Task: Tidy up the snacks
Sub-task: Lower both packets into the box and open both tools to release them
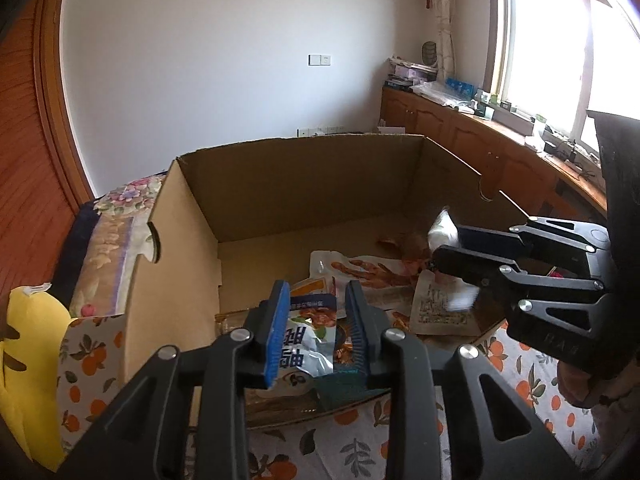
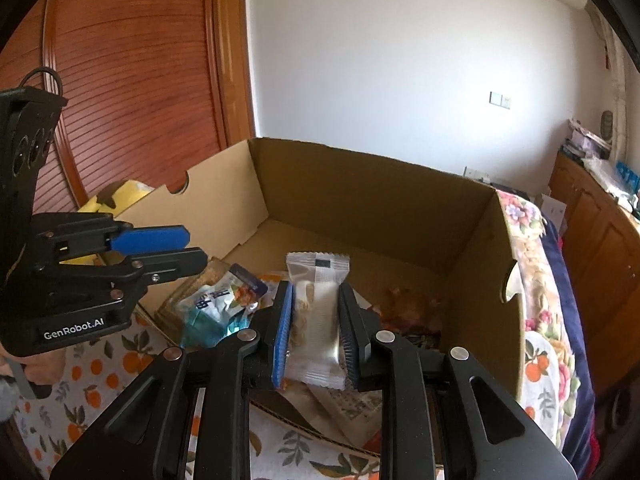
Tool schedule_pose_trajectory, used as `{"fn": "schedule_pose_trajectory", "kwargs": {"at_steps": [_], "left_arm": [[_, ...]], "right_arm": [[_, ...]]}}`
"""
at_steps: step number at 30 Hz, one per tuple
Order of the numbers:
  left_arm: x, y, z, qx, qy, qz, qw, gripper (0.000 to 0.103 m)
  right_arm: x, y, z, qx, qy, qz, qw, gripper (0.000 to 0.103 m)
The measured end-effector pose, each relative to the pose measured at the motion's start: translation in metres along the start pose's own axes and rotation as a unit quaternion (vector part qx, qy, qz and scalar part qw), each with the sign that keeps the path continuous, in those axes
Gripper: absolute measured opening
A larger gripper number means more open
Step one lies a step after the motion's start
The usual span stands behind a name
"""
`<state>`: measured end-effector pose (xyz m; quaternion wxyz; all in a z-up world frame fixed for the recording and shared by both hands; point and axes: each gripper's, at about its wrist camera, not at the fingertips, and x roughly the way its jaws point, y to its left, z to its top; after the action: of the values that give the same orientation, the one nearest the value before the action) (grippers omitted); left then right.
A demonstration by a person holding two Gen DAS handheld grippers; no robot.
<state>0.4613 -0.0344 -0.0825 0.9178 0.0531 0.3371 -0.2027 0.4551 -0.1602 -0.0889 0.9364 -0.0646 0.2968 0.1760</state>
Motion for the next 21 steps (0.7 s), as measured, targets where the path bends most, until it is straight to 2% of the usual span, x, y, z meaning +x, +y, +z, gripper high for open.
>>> {"fn": "schedule_pose_trajectory", "kwargs": {"at_steps": [5, 12, 21], "left_arm": [[-0.005, -0.001, -0.002, -0.002, -0.006, 0.002, 1.0, 0.03], [-0.032, -0.008, 0.0, 0.003, -0.022, 0.013, 0.9997, 0.03], [-0.099, -0.025, -0.003, 0.014, -0.045, 0.029, 0.9985, 0.03]], "right_arm": [[-0.004, 0.008, -0.001, -0.011, -0.004, -0.002, 1.0, 0.035], [-0.022, 0.015, -0.001, -0.013, -0.008, -0.011, 1.0, 0.035], [-0.101, 0.031, 0.008, -0.014, -0.036, -0.026, 0.999, 0.035]]}}
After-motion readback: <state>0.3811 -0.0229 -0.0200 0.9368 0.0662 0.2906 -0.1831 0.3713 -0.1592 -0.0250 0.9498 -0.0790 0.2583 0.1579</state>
